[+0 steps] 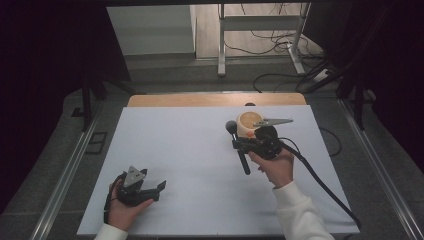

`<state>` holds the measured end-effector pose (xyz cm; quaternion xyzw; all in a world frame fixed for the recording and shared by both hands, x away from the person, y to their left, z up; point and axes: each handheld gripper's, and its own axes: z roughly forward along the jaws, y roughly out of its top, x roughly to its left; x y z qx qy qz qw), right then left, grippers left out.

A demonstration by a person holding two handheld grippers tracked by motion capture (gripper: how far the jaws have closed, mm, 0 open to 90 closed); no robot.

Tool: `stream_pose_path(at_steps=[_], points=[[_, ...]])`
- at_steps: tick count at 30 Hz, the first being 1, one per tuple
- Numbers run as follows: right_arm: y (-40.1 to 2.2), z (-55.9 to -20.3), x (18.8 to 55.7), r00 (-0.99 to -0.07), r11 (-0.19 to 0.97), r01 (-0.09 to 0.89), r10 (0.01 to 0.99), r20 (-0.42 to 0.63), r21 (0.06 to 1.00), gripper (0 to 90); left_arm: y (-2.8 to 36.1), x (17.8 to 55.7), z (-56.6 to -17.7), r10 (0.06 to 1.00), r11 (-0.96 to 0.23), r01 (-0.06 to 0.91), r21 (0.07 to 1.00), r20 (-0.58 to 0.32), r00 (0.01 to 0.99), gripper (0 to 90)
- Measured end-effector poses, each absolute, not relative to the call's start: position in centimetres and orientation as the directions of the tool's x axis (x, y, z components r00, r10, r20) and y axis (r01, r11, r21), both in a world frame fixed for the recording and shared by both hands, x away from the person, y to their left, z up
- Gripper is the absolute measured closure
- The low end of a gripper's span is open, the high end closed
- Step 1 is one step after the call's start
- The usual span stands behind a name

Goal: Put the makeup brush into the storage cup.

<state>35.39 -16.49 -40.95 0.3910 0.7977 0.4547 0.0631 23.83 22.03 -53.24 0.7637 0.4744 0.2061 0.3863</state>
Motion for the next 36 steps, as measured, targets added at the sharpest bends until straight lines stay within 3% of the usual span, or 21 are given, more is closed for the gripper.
stream_pose_path(at_steps=[36], points=[[-18.7, -38.8, 36.0, -0.668, 0.156, 0.479, 0.703, 0.243, 0.864, 71.7, 22.2, 23.6, -53.3, 0.884, -0.252, 0.568, 0.783, -0.052, 0.464, 17.6]])
